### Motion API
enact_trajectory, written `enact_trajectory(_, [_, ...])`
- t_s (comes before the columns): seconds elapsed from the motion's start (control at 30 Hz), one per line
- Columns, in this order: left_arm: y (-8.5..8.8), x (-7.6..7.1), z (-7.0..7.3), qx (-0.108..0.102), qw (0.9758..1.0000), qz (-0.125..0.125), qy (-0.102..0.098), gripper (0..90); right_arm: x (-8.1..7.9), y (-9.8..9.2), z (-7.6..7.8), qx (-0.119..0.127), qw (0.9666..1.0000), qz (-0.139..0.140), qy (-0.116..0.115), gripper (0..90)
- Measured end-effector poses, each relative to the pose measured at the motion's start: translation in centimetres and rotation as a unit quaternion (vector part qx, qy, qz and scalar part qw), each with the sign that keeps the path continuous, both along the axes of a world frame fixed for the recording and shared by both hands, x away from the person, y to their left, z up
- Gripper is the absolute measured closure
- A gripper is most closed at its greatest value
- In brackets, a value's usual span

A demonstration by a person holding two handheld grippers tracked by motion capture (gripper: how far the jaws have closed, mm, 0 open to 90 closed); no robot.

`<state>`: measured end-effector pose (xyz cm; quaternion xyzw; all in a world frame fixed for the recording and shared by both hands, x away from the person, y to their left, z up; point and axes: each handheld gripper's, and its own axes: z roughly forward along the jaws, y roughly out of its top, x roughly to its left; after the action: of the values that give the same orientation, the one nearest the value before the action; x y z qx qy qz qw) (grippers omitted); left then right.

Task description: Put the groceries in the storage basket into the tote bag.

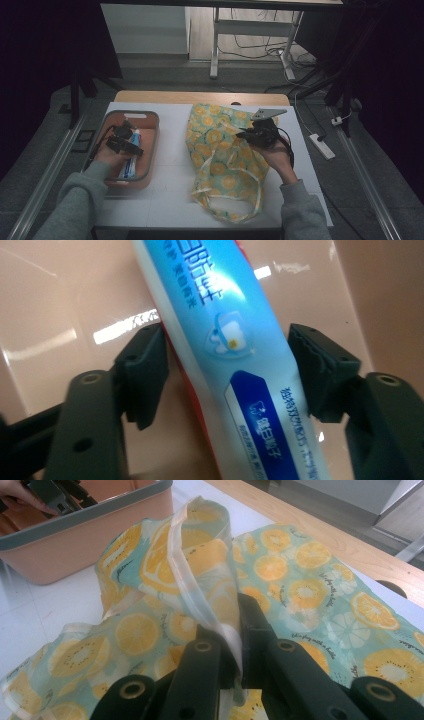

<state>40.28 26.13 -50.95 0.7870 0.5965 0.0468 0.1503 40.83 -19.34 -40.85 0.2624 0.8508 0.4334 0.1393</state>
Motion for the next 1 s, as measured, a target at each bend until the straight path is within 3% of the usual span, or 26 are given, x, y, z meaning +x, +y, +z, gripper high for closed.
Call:
enact_trajectory(0.2, [0.7, -0.1, 0.2, -0.010, 0.9999, 0.004, -0.003, 52.0, 0.0, 0.0, 0.0, -0.001, 1.0000, 0.001, 0.000, 86.8])
enact_trajectory(0.27, [1.0, -0.2, 0.7, -0.007, 0.9998, 0.006, -0.018, 61.5, 0.0, 0.0, 0.0, -0.001, 1.0000, 0.000, 0.000, 86.8])
enact_trajectory(0.33, [1.4, -0.1, 0.5, -0.008, 0.9999, 0.007, -0.013, 69.6, 0.0, 0.0, 0.0, -0.001, 1.0000, 0.000, 0.001, 86.8])
enact_trajectory(0.37, [1.7, 0.0, 0.5, -0.018, 0.9997, 0.008, -0.011, 72.5, 0.0, 0.0, 0.0, -0.001, 1.0000, 0.000, 0.000, 86.7])
enact_trajectory(0.47, [2.6, 0.1, 0.4, -0.047, 0.9988, 0.012, -0.006, 73.6, 0.0, 0.0, -0.1, -0.001, 1.0000, -0.001, 0.001, 86.8])
enact_trajectory(0.6, [3.1, 0.1, 0.4, -0.060, 0.9981, 0.011, -0.009, 74.2, 0.1, -0.2, -0.1, 0.000, 1.0000, -0.003, 0.003, 86.7])
enact_trajectory(0.7, [3.6, 0.0, 0.5, -0.081, 0.9966, 0.009, -0.011, 74.5, 0.1, -0.3, -0.1, 0.000, 1.0000, -0.004, 0.004, 86.7])
enact_trajectory(0.8, [3.7, -0.4, 1.2, -0.101, 0.9945, 0.005, -0.026, 74.7, 0.2, -0.3, -0.2, 0.001, 1.0000, -0.005, 0.003, 86.7])
enact_trajectory(0.87, [3.9, -0.7, 2.2, -0.124, 0.9915, 0.001, -0.040, 74.8, 0.2, -0.3, -0.2, 0.002, 1.0000, -0.005, 0.003, 86.8])
enact_trajectory(1.0, [4.1, -1.5, 4.1, -0.149, 0.9867, -0.016, -0.063, 75.0, 0.2, -0.3, -0.2, 0.002, 1.0000, -0.005, 0.004, 86.7])
